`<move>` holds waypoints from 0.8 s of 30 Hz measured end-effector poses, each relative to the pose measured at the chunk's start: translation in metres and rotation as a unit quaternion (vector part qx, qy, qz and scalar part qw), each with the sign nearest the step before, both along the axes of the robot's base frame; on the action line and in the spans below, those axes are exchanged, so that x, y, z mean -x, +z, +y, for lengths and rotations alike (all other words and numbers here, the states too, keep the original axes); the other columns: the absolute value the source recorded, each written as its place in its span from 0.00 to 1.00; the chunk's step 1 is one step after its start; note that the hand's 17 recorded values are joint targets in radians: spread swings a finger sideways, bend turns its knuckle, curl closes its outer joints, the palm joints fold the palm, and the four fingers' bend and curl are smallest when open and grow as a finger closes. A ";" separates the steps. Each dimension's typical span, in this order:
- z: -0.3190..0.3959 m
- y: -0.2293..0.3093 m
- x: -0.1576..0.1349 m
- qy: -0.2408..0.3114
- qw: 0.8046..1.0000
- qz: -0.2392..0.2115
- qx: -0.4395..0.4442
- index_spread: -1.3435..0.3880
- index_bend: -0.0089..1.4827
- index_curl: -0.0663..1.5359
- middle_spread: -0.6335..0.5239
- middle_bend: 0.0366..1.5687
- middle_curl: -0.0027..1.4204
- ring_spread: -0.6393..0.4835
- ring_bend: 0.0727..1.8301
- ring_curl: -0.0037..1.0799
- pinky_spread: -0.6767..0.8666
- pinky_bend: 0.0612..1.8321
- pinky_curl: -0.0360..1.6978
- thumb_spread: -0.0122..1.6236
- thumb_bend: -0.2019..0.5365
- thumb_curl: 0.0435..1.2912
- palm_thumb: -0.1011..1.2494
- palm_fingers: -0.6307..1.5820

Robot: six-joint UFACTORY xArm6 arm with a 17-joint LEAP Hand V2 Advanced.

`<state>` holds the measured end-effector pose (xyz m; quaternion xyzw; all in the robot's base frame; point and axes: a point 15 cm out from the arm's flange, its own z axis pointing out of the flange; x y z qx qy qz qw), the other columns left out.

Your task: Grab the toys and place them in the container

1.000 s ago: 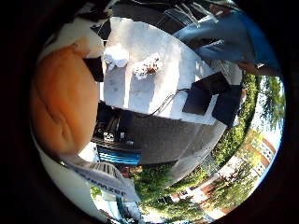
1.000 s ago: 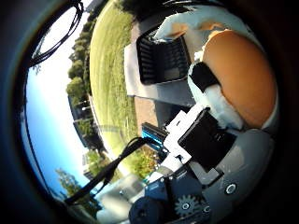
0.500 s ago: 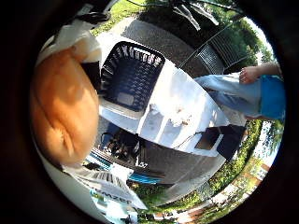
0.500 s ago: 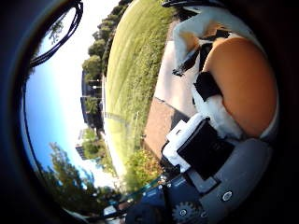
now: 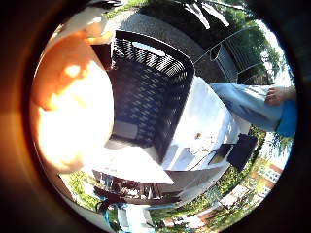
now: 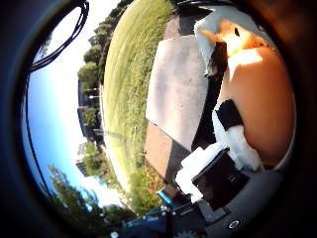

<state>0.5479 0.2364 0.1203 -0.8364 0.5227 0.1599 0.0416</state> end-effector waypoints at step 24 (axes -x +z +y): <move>-0.315 0.047 0.008 -0.023 0.999 0.019 0.044 0.54 0.13 0.29 0.59 0.09 0.24 0.81 0.24 0.29 0.76 0.39 0.25 0.67 0.23 0.37 0.65 0.30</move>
